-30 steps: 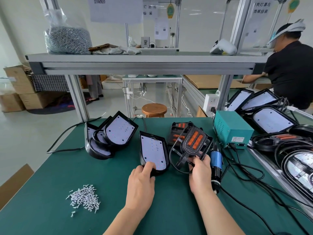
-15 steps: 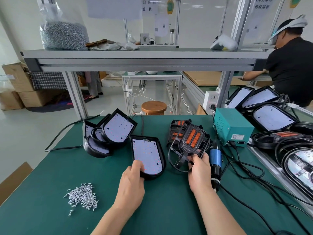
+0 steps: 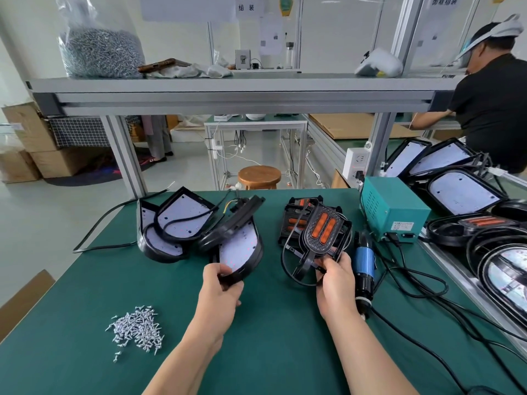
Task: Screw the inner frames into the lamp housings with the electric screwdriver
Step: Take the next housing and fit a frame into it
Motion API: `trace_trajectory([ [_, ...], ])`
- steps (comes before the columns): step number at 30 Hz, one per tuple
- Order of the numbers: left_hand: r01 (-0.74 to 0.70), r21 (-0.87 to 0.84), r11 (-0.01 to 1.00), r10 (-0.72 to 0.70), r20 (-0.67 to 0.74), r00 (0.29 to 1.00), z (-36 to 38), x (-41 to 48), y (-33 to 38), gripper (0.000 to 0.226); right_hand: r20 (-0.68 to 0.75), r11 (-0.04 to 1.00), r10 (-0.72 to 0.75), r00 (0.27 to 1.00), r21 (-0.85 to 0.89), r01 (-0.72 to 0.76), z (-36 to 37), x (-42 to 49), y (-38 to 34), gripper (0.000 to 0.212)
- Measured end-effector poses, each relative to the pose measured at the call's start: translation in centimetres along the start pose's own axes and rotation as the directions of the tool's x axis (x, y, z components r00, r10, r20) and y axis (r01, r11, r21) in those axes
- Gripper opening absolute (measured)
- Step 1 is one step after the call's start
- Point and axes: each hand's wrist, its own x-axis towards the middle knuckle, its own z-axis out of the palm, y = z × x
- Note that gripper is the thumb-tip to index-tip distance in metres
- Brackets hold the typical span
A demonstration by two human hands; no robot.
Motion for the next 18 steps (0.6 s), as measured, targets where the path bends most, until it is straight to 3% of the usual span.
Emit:
trace_trajectory([
  [4,0.085,-0.261,0.962,-0.079,0.032,0.996,-0.3,0.4,0.4,0.02,0.006,1.0,0.0,1.0,-0.003,0.0,0.1,-0.1,0.0,0.033],
  [9,0.181,-0.704,0.687,-0.076,0.178,0.981,-1.6,1.2,1.6,0.017,0.002,1.0,0.001,1.0,-0.018,-0.001,0.0,-0.2,0.0,0.032],
  [15,0.248,-0.898,0.363,-0.061,0.243,0.968,-4.9,2.5,1.7,0.018,-0.004,0.999,0.015,1.0,-0.029,-0.016,0.1,0.1,0.2,0.031],
  [18,0.236,-0.907,0.348,-0.047,0.235,0.971,-6.1,3.4,2.0,0.031,-0.004,0.999,0.019,1.0,-0.027,-0.019,0.0,0.1,0.2,0.031],
])
